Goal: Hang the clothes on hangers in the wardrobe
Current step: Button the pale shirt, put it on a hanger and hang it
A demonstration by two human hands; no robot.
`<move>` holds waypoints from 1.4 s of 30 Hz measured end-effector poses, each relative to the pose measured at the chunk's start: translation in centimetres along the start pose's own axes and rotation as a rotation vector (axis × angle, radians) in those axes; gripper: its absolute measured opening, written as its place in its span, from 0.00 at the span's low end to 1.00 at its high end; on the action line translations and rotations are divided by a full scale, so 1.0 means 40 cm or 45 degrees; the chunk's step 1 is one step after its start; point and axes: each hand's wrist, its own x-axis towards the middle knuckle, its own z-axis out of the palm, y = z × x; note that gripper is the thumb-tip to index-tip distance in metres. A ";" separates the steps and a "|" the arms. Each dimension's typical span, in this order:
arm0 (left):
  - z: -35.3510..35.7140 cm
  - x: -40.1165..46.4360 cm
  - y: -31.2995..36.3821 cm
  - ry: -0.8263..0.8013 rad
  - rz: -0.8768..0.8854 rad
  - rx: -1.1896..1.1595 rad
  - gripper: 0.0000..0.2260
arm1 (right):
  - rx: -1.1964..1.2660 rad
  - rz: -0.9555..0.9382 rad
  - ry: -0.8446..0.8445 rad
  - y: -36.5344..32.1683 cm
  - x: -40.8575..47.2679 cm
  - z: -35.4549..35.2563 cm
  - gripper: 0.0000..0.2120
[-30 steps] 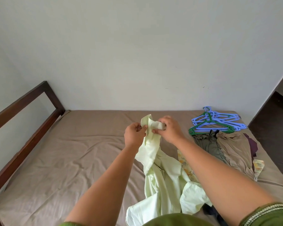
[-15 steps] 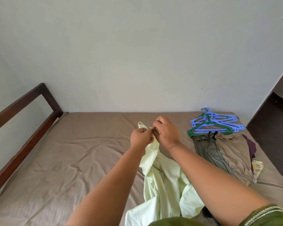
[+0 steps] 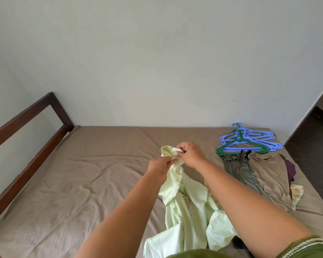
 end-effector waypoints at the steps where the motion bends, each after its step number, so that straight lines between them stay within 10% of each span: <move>1: 0.000 -0.003 -0.003 -0.006 0.003 -0.020 0.03 | 0.060 0.045 -0.017 -0.001 0.001 0.001 0.03; 28: -0.039 0.026 -0.015 0.196 0.323 0.362 0.11 | -0.154 0.043 0.042 -0.072 -0.004 0.044 0.03; 42: -0.049 0.011 -0.007 -0.063 0.196 -0.054 0.05 | -0.043 0.015 0.017 -0.069 -0.006 0.024 0.05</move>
